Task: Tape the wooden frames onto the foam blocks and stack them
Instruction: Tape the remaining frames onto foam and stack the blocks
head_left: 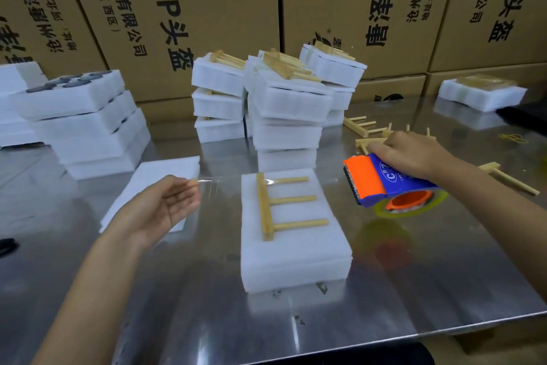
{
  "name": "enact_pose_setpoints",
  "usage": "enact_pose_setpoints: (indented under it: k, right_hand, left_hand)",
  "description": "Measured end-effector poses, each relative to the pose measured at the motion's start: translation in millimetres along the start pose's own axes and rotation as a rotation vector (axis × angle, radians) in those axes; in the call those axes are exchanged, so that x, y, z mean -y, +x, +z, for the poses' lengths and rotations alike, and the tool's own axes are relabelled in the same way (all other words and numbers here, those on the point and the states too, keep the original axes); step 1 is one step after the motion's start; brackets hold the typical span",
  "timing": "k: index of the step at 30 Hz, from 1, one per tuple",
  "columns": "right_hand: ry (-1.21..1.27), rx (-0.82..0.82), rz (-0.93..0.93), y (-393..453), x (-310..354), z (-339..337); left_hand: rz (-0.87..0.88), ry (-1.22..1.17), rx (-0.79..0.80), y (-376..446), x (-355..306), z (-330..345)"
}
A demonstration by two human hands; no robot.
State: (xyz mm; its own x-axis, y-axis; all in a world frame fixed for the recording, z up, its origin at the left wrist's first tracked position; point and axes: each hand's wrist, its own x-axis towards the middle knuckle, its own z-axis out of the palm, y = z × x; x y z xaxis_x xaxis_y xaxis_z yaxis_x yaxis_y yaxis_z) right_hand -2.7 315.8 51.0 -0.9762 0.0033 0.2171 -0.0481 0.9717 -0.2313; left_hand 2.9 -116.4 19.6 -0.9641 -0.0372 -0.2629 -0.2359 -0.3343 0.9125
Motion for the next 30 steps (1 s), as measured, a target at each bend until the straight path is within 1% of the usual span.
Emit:
enact_pose_setpoints:
  k: [4, 8, 10, 12, 15, 18, 24, 27, 30]
  right_hand:
    - [0.035, 0.058, 0.020, 8.3, 3.8, 7.4]
    - [0.071, 0.129, 0.036, 15.0, 5.5, 11.9]
    - [0.064, 0.165, 0.065, 17.1, 5.3, 16.6]
    - [0.034, 0.166, 0.087, 17.3, 4.4, 22.0]
    - [0.014, 0.144, 0.063, 17.8, 6.0, 25.3]
    - [0.001, 0.140, 0.028, 17.9, 8.7, 28.4]
    - [-0.013, 0.125, 0.023, 19.8, 6.5, 32.0]
    - [-0.007, 0.115, 0.025, 20.0, 4.5, 32.4]
    - [-0.014, 0.125, 0.042, 21.0, 2.3, 33.5]
  left_hand:
    - [0.024, 0.038, 0.002, -1.8, 7.7, -6.7]
    - [-0.009, 0.093, -0.036, -4.0, 11.0, -12.7]
    - [-0.023, 0.133, -0.052, -3.8, 14.3, -16.0]
    - [-0.026, 0.187, -0.066, -4.2, 20.8, -17.4]
    - [0.010, 0.348, -0.131, -3.7, 38.0, -13.6]
    - [0.075, 0.626, -0.204, -1.6, 59.8, -5.9]
    - [0.286, 1.084, -0.196, -4.2, 84.1, 14.3]
    - [0.435, 1.187, -0.173, -6.8, 91.0, 22.7]
    - [0.501, 1.311, -0.168, -11.2, 95.1, 24.5]
